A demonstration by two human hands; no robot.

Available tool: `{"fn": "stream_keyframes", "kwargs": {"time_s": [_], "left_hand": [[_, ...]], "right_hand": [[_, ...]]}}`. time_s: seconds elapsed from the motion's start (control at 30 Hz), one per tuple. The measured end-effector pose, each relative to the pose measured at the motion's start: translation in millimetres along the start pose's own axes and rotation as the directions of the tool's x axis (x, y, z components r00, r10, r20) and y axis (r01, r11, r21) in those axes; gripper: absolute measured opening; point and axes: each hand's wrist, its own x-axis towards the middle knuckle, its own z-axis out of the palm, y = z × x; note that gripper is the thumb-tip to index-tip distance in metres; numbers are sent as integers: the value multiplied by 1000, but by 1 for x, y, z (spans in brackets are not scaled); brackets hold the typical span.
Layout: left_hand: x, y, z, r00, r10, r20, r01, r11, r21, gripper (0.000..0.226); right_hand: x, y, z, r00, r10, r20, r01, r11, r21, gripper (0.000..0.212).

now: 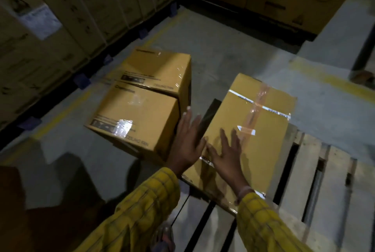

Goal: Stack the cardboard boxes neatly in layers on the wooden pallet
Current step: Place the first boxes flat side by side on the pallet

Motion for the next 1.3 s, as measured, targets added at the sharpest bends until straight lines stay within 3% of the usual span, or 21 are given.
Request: {"fn": "stream_keyframes", "kwargs": {"time_s": [0.07, 0.17, 0.27, 0.37, 0.47, 0.57, 0.67, 0.73, 0.83, 0.97, 1.03, 1.13, 1.3], "left_hand": [[-1, -6, -33, 963, -107, -246, 112, 994, 5, 70], [1, -28, -68, 779, -414, -472, 431, 899, -78, 73], [7, -56, -85, 583, -678, -447, 669, 713, -209, 78], [10, -78, -91, 502, -791, -350, 760, 597, -256, 83], [10, -92, -101, 424, -846, -325, 797, 518, -310, 92], [5, -104, -110, 327, -904, -276, 761, 425, -490, 117], [-1, -112, -115, 281, -946, -159, 622, 306, -720, 141], [-7, -109, -119, 240, -967, -81, 535, 201, -821, 141], [-33, -111, -131, 102, -994, -44, 522, 91, -848, 134], [-74, -134, -146, 171, -983, -70, 526, 152, -837, 131], [-80, -133, -155, 227, -970, -84, 548, 198, -812, 128], [-83, -126, -174, 289, -944, -159, 586, 306, -750, 104], [-86, -74, -222, 412, -860, -301, 633, 507, -585, 103]], "right_hand": [[14, -54, 9, 984, -177, 30, 177, 984, -7, 73], [45, -130, 26, 908, -390, 153, 408, 906, -114, 69], [80, -190, 48, 853, -425, 303, 492, 848, -198, 67], [106, -214, 77, 836, -381, 396, 507, 812, -290, 66], [117, -214, 95, 840, -347, 417, 519, 741, -427, 65], [120, -211, 101, 860, -338, 381, 500, 705, -503, 84], [119, -218, 103, 880, -285, 379, 456, 726, -515, 108], [115, -225, 104, 900, -259, 351, 414, 757, -505, 115], [111, -235, 102, 887, -162, 433, 349, 849, -396, 100], [98, -225, 107, 790, 17, 613, 112, 979, -171, 78], [85, -217, 112, 773, -1, 635, 77, 993, -92, 83], [68, -216, 104, 756, -44, 653, 47, 999, 12, 81], [37, -226, 55, 759, -112, 642, 18, 988, 151, 81]]}}
